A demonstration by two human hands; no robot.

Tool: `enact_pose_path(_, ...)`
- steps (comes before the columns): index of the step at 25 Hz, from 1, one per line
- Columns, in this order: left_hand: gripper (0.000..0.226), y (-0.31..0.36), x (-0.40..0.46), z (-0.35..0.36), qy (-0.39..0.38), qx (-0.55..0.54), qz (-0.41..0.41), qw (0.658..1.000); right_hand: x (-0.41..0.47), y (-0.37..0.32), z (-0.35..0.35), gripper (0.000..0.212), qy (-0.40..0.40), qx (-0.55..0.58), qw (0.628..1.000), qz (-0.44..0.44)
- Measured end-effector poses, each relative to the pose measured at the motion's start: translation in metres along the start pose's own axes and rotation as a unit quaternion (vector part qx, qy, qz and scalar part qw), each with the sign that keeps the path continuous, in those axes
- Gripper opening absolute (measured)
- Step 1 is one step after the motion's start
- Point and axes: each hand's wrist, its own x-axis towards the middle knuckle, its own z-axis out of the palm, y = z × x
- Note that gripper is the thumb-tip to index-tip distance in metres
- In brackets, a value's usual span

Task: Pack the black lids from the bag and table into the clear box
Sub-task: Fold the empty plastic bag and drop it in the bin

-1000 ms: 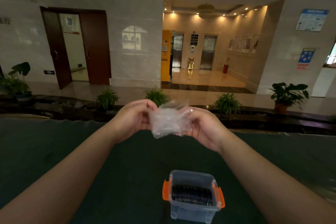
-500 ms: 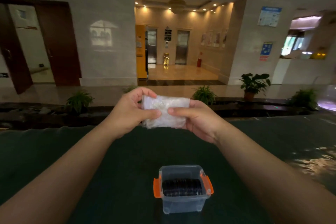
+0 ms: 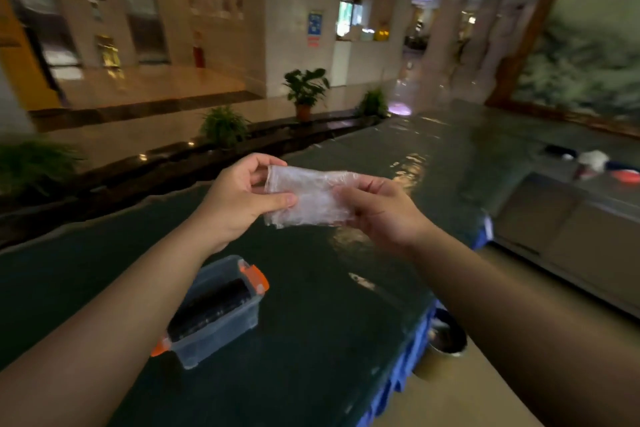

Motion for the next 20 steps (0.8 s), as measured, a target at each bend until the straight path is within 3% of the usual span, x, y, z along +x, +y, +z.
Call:
enact_pose_path(4,0.040,-0.039,0.013,0.091,-0.104,-0.011,-0.052,0.993,-0.047,0.013,-0.092,0.015,0.132,-0.105,0.986,0.008)
enact_pose_path(8,0.043,-0.086,0.009,0.188,-0.151,0.066,-0.073,0.984,-0.097,0.043,-0.195,0.013,0.222,-0.275,0.935,0.018)
enact_pose_path(13,0.059,-0.150,0.020,0.330,-0.165,0.192,-0.090,0.963,-0.141,0.098,-0.347,0.026,0.262,-0.415,0.870,0.050)
enact_pose_path(16,0.065,-0.179,0.038,0.412,-0.156,0.242,-0.084,0.954,-0.155,0.128,-0.443,0.016,0.275,-0.440,0.851,0.081)
enact_pose_path(20,0.064,-0.217,0.058,0.508,-0.115,0.273,-0.082,0.952,-0.161,0.159,-0.547,0.023,0.273,-0.474,0.834,0.074)
